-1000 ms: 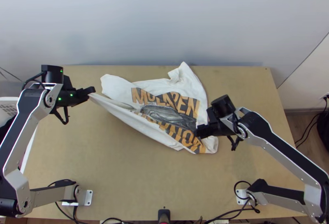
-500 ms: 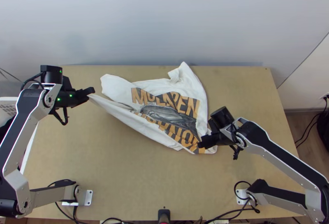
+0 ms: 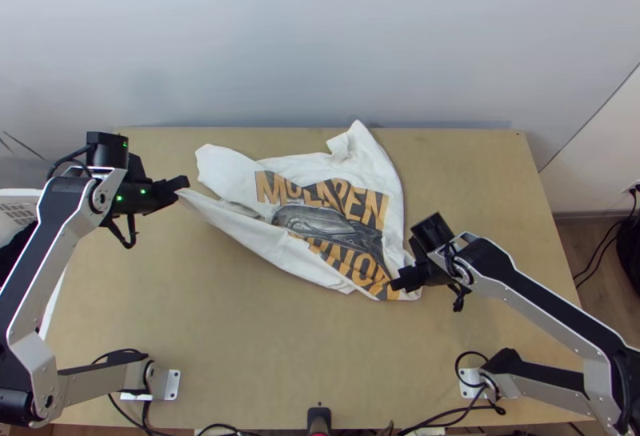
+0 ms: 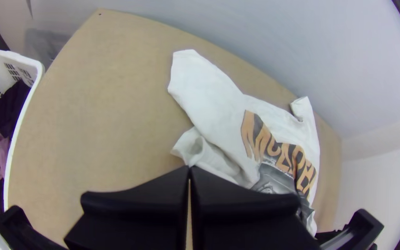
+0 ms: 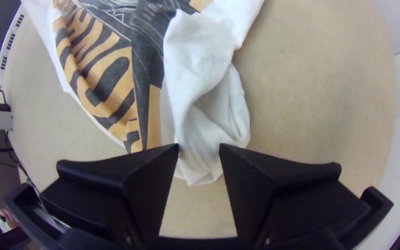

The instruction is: Fold the t-shirt

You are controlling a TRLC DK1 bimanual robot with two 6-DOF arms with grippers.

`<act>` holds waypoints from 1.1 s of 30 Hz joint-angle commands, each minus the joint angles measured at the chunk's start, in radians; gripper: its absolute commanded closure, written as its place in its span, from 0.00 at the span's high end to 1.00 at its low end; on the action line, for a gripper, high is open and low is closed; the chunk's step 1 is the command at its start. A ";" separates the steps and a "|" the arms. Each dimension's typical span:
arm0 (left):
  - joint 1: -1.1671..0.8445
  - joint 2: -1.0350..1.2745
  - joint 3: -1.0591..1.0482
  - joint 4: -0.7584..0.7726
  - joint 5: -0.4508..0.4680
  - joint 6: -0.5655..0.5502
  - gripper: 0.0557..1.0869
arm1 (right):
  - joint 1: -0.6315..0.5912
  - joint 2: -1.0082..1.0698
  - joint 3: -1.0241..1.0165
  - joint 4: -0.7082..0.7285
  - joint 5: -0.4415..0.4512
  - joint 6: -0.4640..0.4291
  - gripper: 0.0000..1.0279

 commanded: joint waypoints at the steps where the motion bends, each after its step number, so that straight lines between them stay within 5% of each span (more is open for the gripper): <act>1: -0.015 0.009 -0.014 0.003 0.002 -0.011 0.04 | 0.016 0.040 -0.012 0.014 0.003 -0.037 0.03; 8: -0.020 0.008 -0.014 0.003 0.003 -0.020 0.04 | 0.008 0.073 0.028 0.011 -0.002 -0.042 0.03; 14: -0.020 0.003 -0.008 0.003 0.003 -0.020 0.04 | -0.058 0.106 0.260 0.010 -0.078 -0.035 0.03; 33: -0.001 0.110 0.099 0.017 0.003 -0.048 0.04 | -0.124 0.760 1.082 0.014 -0.129 0.066 0.03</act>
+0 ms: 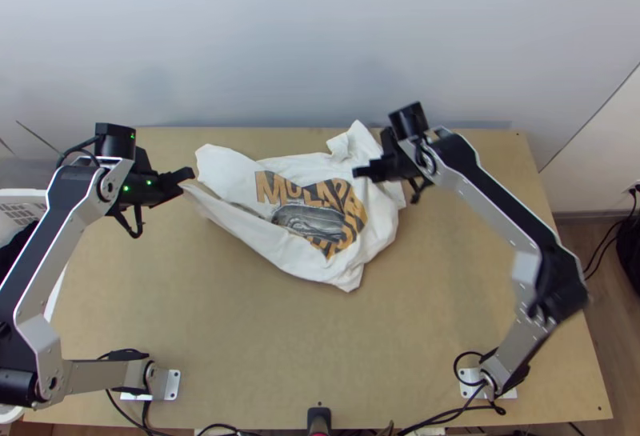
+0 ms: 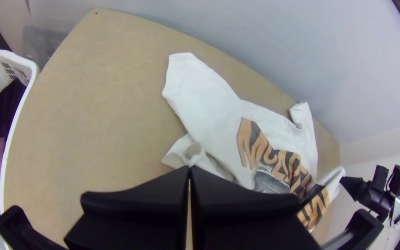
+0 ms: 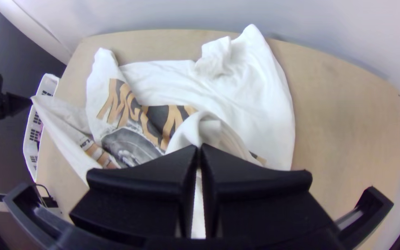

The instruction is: Fold the t-shirt

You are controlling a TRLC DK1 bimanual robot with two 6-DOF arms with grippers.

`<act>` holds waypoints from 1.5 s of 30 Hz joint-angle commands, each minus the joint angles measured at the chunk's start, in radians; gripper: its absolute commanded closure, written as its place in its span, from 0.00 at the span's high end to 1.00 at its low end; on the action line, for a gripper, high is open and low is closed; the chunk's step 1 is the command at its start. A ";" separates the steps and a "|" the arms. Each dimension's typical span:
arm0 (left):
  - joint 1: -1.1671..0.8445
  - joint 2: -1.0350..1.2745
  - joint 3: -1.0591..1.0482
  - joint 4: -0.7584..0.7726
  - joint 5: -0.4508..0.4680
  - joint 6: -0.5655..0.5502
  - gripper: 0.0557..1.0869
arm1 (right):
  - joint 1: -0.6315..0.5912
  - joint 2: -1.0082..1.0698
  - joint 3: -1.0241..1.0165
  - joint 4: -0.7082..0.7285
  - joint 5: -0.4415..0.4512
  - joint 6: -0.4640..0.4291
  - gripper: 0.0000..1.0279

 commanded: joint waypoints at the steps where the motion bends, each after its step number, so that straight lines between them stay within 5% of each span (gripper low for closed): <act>1: 0.007 0.043 0.044 0.005 -0.001 -0.016 0.04 | 0.004 0.221 0.237 0.001 -0.006 0.044 0.03; 13: 0.012 0.061 0.010 0.024 -0.004 -0.023 0.04 | 0.001 0.308 0.271 0.001 -0.121 0.197 0.03; 15: 0.017 0.061 0.007 0.031 -0.004 -0.022 0.04 | -0.019 0.291 0.265 -0.002 -0.129 0.226 0.20; 19: 0.017 0.061 0.006 0.031 -0.003 -0.023 0.04 | -0.051 0.221 0.222 -0.023 -0.129 0.300 0.77; 22: 0.013 0.063 0.006 0.033 -0.003 -0.026 0.04 | -0.068 0.172 0.165 -0.032 -0.129 0.300 0.94; 35: 0.004 0.032 -0.026 0.033 -0.004 -0.025 0.04 | -0.166 -0.150 -0.359 -0.026 -0.157 0.212 0.96; 45: -0.026 0.033 -0.043 0.033 -0.012 -0.031 0.04 | -0.169 -0.198 -0.534 0.058 -0.169 0.154 0.96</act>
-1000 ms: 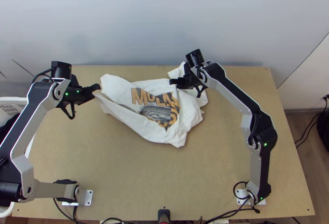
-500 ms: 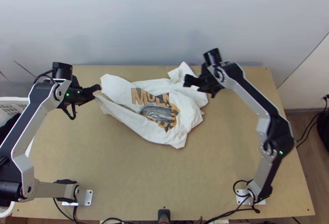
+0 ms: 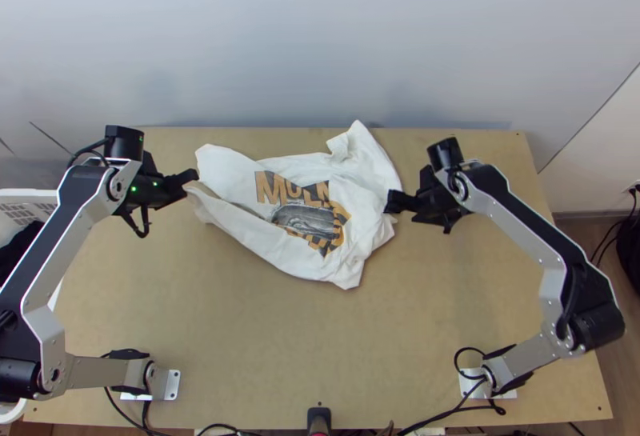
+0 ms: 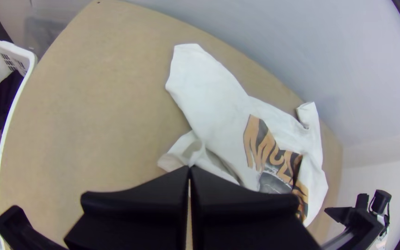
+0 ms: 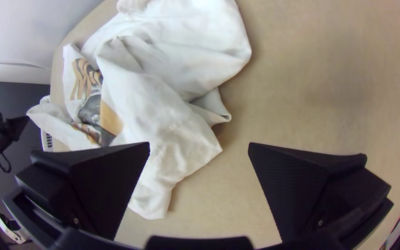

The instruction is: Fold the t-shirt

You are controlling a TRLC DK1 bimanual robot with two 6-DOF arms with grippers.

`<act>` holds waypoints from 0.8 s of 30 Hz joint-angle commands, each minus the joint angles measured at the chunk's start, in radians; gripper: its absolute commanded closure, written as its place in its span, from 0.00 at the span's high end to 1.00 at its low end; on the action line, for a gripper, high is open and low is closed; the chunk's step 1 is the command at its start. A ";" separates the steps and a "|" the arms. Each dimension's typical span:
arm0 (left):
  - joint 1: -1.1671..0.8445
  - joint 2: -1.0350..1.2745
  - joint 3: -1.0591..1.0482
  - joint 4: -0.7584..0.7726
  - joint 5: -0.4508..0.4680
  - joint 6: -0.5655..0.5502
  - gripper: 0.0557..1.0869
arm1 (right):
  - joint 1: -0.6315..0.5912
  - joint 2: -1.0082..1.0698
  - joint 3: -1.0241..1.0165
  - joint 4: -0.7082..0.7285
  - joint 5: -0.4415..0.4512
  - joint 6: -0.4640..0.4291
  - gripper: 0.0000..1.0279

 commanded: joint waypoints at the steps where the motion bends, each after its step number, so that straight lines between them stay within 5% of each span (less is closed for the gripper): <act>1: -0.016 -0.003 -0.015 0.000 -0.008 -0.002 0.04 | 0.000 -0.040 -0.140 0.081 -0.004 -0.029 0.96; 18: -0.006 -0.020 -0.047 0.000 -0.014 0.001 0.04 | 0.109 0.103 -0.081 0.165 -0.001 -0.023 0.90; 20: -0.006 -0.019 -0.048 0.000 -0.014 0.001 0.04 | 0.110 0.112 -0.080 0.165 0.001 -0.023 0.79; 24: -0.003 -0.019 -0.047 0.000 -0.014 0.001 0.04 | 0.109 0.109 -0.077 0.169 -0.003 -0.047 0.27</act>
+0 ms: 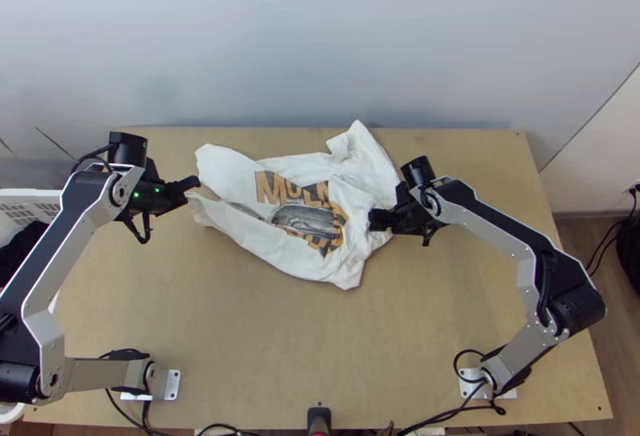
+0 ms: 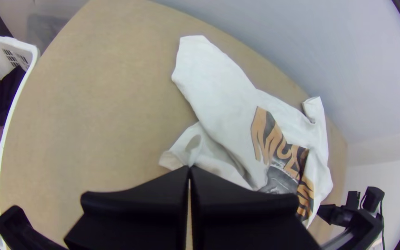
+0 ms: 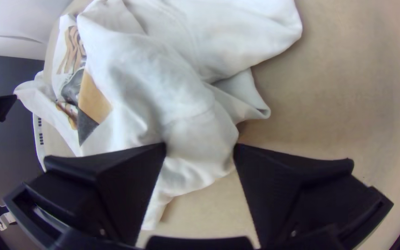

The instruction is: Fold the t-shirt

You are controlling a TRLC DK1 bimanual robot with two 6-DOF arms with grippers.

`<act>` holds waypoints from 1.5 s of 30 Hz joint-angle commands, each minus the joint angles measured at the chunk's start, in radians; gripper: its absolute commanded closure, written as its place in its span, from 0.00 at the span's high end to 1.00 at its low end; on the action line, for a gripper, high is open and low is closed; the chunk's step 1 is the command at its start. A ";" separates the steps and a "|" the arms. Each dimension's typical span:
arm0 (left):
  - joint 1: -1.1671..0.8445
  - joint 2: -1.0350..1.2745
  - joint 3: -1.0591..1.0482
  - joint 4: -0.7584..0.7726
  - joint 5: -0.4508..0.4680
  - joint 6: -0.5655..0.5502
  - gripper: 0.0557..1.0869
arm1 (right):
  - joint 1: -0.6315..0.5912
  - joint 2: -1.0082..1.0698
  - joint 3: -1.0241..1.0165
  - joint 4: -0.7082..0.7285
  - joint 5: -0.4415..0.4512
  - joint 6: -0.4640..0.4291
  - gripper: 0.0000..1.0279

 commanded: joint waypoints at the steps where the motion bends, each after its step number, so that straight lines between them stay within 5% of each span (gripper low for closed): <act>1: 0.005 0.000 -0.002 0.000 0.001 0.001 0.04 | 0.008 0.014 0.010 0.006 -0.004 -0.034 0.15; 2: 0.006 0.000 -0.002 0.000 0.001 0.001 0.04 | 0.005 0.011 0.012 0.007 -0.010 -0.050 0.04; 3: 0.006 -0.002 -0.002 0.000 0.001 0.001 0.04 | 0.002 0.006 0.010 0.006 -0.013 -0.053 0.03; 13: 0.023 -0.042 0.099 -0.025 0.002 -0.023 0.04 | -0.061 -0.161 0.043 -0.005 -0.013 -0.025 0.03; 30: 0.137 -0.177 0.204 -0.129 0.027 -0.028 0.04 | -0.205 -0.437 0.194 -0.281 -0.059 0.055 0.03; 36: 0.146 -0.210 0.211 -0.140 0.070 -0.025 0.04 | -0.205 -0.445 0.296 -0.361 -0.076 0.051 0.03; 45: 0.104 -0.114 0.199 -0.101 0.073 -0.011 0.04 | -0.200 -0.302 0.306 -0.260 -0.074 0.045 0.03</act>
